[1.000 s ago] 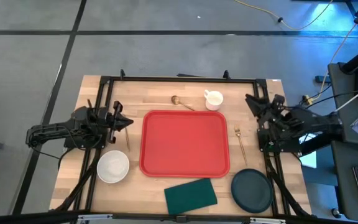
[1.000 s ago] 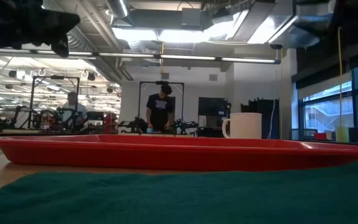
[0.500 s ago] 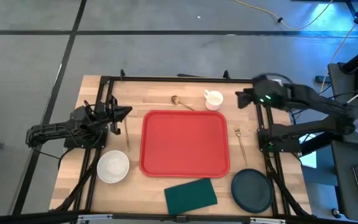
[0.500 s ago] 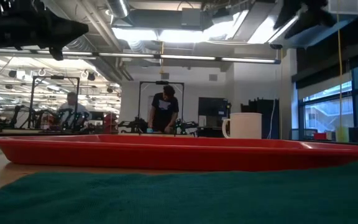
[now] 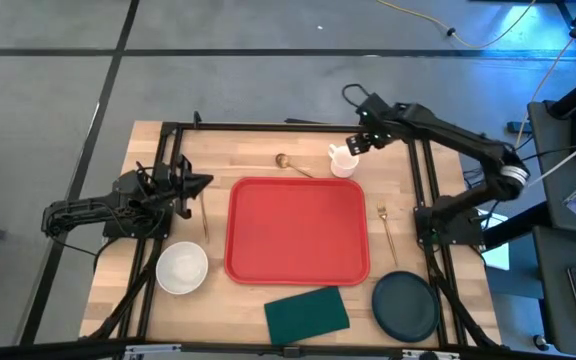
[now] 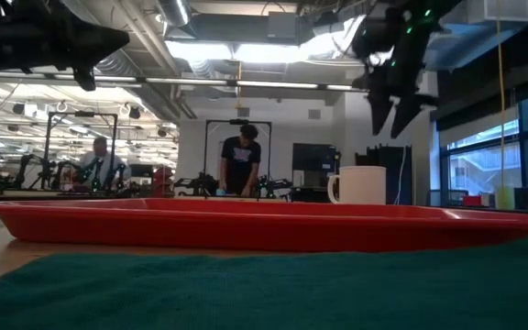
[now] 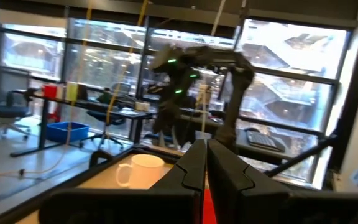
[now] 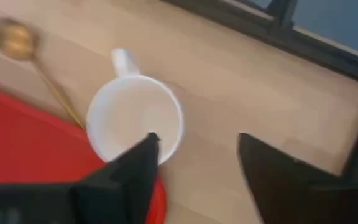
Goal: Set up tray
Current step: Put the white mug on the orange tray
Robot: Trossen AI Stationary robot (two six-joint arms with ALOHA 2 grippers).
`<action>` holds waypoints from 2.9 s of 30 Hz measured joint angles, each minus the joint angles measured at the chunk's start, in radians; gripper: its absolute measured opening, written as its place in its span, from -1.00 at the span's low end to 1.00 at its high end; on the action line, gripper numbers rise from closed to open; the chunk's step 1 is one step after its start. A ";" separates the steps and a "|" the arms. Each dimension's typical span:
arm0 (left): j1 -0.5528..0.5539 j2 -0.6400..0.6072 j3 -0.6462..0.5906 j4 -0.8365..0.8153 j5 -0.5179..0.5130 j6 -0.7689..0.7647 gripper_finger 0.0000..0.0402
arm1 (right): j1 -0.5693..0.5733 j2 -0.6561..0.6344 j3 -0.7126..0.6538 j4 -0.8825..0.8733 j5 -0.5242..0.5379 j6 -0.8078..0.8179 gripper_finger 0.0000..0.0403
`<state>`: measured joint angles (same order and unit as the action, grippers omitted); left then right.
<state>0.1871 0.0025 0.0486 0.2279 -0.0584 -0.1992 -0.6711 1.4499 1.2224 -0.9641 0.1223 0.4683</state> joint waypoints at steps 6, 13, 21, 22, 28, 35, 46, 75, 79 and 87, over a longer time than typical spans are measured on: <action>0.000 0.000 0.000 0.000 0.033 0.001 -0.94 | -0.043 0.110 0.000 0.069 -0.091 -0.041 0.07; 0.000 0.000 0.000 0.000 0.033 0.002 -0.95 | -0.046 0.225 -0.001 0.075 -0.098 -0.082 0.07; 0.000 0.000 0.000 0.000 0.033 0.003 -0.94 | -0.046 0.279 -0.001 0.086 -0.099 -0.085 -0.23; 0.000 0.000 0.000 0.000 0.032 0.003 -0.95 | -0.046 0.280 -0.001 0.086 -0.099 -0.086 -0.30; 0.000 0.000 0.000 -0.001 0.032 0.003 -0.96 | -0.047 0.279 -0.001 0.100 -0.098 -0.120 -0.77; 0.000 0.000 0.000 -0.002 0.030 0.003 -0.96 | -0.047 0.265 0.007 0.110 -0.098 -0.160 -0.95; 0.000 0.000 0.000 -0.003 0.028 0.003 -0.95 | -0.002 0.207 0.392 0.039 -0.130 -0.231 -0.98; 0.000 0.000 0.001 -0.065 -0.003 0.003 -0.94 | 0.353 0.111 0.231 -0.268 -0.151 -0.248 -0.98; 0.000 0.000 0.001 -0.076 -0.003 0.003 -0.94 | 0.343 0.068 0.082 -0.163 -0.131 -0.203 -0.98; 0.000 0.000 0.001 -0.076 -0.003 0.003 -0.94 | 0.329 0.057 -0.125 0.046 -0.145 -0.180 -0.99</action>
<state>0.1871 0.0029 0.0494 0.1521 -0.0616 -0.1963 -0.3420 1.5070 1.0976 -0.9180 -0.0227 0.2882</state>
